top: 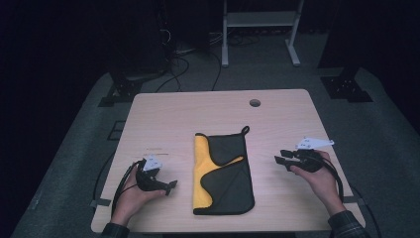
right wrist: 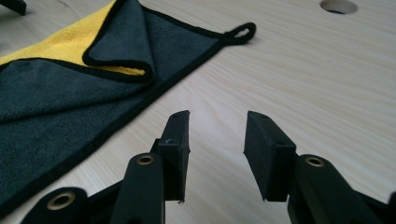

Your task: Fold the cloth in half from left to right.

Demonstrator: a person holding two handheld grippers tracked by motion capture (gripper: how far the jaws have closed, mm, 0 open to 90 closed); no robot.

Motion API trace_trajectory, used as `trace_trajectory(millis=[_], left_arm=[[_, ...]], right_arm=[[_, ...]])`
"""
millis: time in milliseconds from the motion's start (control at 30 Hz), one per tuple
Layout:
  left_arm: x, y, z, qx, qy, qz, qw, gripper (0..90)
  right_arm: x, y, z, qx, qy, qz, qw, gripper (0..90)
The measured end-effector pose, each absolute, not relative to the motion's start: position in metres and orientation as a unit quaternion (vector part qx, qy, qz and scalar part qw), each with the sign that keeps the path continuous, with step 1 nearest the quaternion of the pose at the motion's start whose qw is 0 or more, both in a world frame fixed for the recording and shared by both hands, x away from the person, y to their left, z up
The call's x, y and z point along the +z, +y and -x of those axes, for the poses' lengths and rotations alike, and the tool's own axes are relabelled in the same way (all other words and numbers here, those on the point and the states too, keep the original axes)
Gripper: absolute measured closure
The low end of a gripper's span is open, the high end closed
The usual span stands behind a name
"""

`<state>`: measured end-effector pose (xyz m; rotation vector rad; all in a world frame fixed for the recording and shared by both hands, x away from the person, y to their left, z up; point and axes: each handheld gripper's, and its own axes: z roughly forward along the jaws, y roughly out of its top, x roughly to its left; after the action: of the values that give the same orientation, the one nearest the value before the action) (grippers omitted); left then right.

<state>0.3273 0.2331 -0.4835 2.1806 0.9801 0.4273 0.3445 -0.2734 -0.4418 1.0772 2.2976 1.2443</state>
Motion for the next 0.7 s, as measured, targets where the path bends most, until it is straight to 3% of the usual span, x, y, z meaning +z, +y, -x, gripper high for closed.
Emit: trace_trajectory(millis=[700], left_arm=[[-0.484,0.232,-0.328,0.171,0.386,-0.837,0.348,0.0]], right_arm=[[-0.434,-0.204,-0.367,0.455,0.818,-0.326,0.133,56.9]])
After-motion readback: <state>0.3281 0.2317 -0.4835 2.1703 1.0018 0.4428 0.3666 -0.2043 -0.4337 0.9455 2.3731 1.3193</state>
